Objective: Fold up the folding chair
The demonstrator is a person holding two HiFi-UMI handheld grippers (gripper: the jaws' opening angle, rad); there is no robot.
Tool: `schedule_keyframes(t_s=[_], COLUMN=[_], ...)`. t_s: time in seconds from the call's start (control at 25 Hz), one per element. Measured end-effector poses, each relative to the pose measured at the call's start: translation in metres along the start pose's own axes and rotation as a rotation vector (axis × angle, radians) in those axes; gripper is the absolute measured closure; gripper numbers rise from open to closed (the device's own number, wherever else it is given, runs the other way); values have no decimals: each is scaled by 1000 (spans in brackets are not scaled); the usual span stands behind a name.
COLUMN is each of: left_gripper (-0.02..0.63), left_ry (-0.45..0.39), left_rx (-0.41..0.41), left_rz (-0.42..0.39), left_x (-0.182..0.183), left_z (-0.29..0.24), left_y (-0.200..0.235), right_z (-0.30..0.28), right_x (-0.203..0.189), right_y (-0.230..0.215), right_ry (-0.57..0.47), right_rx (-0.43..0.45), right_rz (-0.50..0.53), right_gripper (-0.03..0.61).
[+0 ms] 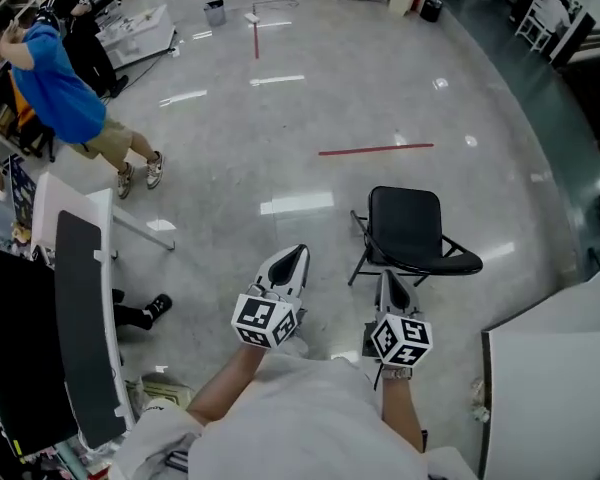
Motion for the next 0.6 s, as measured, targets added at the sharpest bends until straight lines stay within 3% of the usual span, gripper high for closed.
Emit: schedule_keyframes(t_s=[0.32, 0.6], left_gripper=[601, 601], left_ry=[55, 119], left_rx=[-89, -170], left_rz=[4, -4], left_x=[5, -4], left_z=[-36, -78], left_y=[19, 12], right_z=[-13, -9], right_x=[-3, -13], right_y=[-1, -29], right_ry=[17, 37], right_rx=[-101, -210], right_rz=[-44, -94], right_gripper=[573, 574])
Point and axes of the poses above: the fingertips, and each gripper's own axes: z backward along the fingers, y to its left, x out of its top, the point moved 8 cm from there along z, backward along the fingers, and after that the axes turned 15 degrees about z, right-handed, at the moved point
